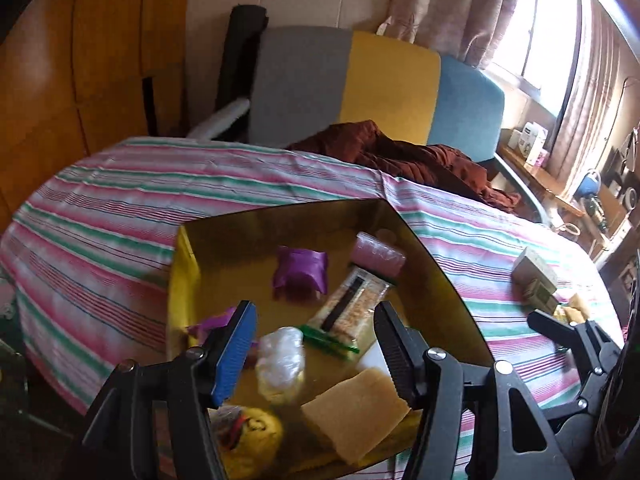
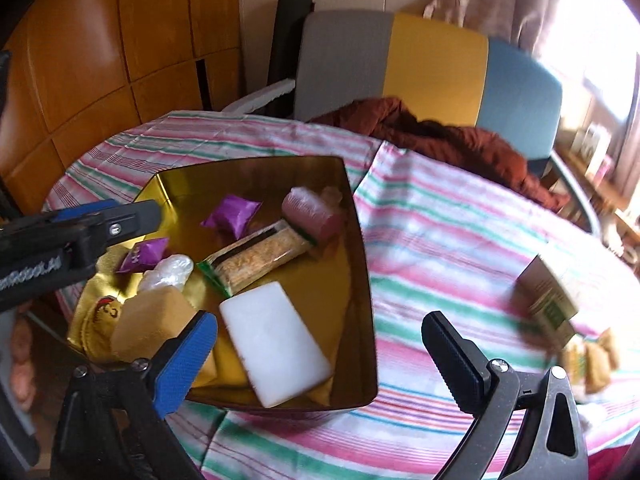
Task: Organize objects
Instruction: 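Carry the cracker packet and white sponge into the gold tray and release both, then move both grippers back from the tray toward the remaining items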
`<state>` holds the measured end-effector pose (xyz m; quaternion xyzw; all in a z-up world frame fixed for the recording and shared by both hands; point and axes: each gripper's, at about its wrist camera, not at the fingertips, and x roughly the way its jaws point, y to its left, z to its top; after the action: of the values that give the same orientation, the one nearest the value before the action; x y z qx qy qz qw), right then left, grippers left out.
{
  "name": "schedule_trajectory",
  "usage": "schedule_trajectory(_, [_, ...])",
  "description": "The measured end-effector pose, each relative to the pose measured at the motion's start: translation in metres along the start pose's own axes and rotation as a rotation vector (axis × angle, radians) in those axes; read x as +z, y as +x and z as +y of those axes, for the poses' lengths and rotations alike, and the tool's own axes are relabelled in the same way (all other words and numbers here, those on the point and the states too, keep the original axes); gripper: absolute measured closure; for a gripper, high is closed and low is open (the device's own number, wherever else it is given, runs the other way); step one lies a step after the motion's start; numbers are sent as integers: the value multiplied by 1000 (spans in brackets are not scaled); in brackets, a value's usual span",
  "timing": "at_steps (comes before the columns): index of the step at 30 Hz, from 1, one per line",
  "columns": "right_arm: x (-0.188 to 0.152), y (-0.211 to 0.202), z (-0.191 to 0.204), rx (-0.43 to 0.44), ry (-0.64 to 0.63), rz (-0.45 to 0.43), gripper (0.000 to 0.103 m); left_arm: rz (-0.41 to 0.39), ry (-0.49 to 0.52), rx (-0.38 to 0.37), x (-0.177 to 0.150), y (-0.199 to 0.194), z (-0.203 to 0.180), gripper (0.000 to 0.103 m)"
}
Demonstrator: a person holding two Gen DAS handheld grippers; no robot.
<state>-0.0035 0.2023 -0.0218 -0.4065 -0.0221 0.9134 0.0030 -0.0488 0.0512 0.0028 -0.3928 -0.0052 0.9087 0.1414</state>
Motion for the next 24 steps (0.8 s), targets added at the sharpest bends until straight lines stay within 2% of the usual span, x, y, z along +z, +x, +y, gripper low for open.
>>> schedule_trajectory(5, [-1,-3,0,-1,-4,-2,0,-24,23,41,-4,-8,-3,41])
schedule_trajectory(10, [-4,-4,-2,-10,6,-7,0,-20,44,40,-9,-10,-9,41])
schedule_trajectory(16, [-4,-10,-10,-86,24,-51,0,-14,71,37,-14,-10,-18,41])
schedule_trajectory(21, [-5,-11,-20,-78,41,-38,0,-33,108,50,-16,-14,-25,41])
schedule_trajectory(23, [-5,-20,-22,-76,25,-80,0,-36,115,48,-15,-15,-27,41])
schedule_trajectory(24, [-3,-30,-25,-88,18,-131,0,-37,116,46,-15,-16,-27,41])
